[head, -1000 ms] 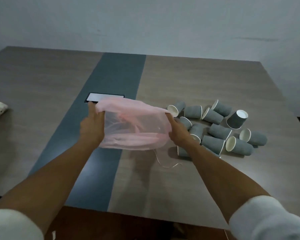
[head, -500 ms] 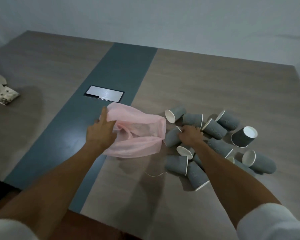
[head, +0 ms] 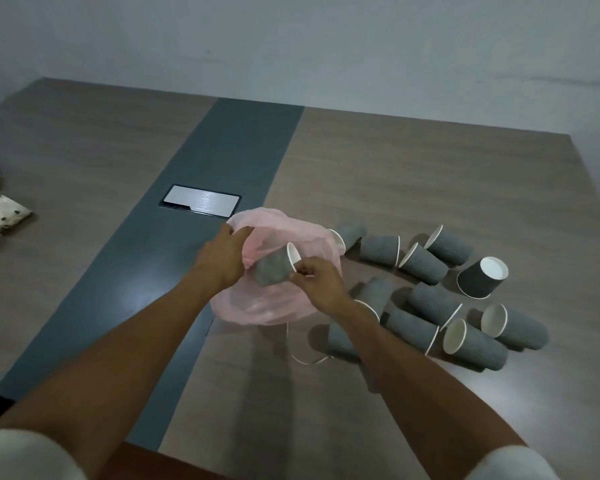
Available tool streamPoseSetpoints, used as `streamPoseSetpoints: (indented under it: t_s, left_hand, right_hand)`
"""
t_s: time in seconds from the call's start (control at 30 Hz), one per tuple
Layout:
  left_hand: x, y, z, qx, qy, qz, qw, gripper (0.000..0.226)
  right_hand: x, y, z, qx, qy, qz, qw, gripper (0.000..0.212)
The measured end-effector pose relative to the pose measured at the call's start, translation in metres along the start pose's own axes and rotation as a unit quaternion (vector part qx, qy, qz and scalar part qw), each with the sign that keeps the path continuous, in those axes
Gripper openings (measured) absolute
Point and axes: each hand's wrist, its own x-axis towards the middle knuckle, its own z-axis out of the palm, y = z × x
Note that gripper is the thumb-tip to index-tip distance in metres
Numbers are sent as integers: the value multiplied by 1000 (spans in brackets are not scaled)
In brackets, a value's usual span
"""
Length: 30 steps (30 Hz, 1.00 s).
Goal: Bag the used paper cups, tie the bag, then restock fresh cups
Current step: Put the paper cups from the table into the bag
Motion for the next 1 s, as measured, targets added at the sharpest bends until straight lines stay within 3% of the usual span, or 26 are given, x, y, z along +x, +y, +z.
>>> streamPoseSetpoints:
  t_s: [0.13, 0.2, 0.23, 0.3, 0.37, 0.4, 0.5, 0.6, 0.73, 0.83, 0.93, 1.0]
  left_hand:
    - [15, -7, -1, -83, -5, -26, 996, 89]
    - [20, -7, -2, -88, -4, -32, 996, 94]
    - [20, -5, -1, -65, -7, -31, 997, 95]
    - [15, 0, -2, 6, 15, -26, 1000, 86]
    - [14, 3, 0, 54, 83, -1, 995, 69]
    - [15, 4, 2, 68, 113, 11, 991, 60]
    - [24, 1, 9, 86, 166, 53, 981, 31]
    - [31, 2, 11, 98, 170, 88, 977, 13]
    - [43, 2, 15, 93, 151, 102, 979, 31]
    - [49, 3, 15, 58, 150, 100, 982, 49]
    - [54, 5, 12, 36, 153, 92, 983, 58]
    - [57, 7, 9, 27, 154, 84, 984, 59]
  right_hand:
    - [-2, 18, 12, -215, -147, -31, 965, 9]
    - [-4, 15, 2, -225, -175, -17, 958, 22]
    - [-1, 9, -6, -194, -138, 23, 971, 32]
    - [16, 1, -27, -127, 31, 66, 989, 40]
    - [42, 7, -51, -140, 180, 56, 972, 20]
    - [55, 13, -62, -187, 194, 62, 961, 14]
    - [86, 31, -77, -353, 81, 114, 925, 49]
    - [103, 40, -74, -433, 10, 93, 896, 47]
    - [110, 51, -61, -495, 14, 47, 867, 39]
    - [109, 41, -70, -375, 153, 64, 912, 42]
    - [99, 16, -82, -50, 357, 58, 931, 22]
    - [85, 4, -80, 67, 368, 14, 927, 16]
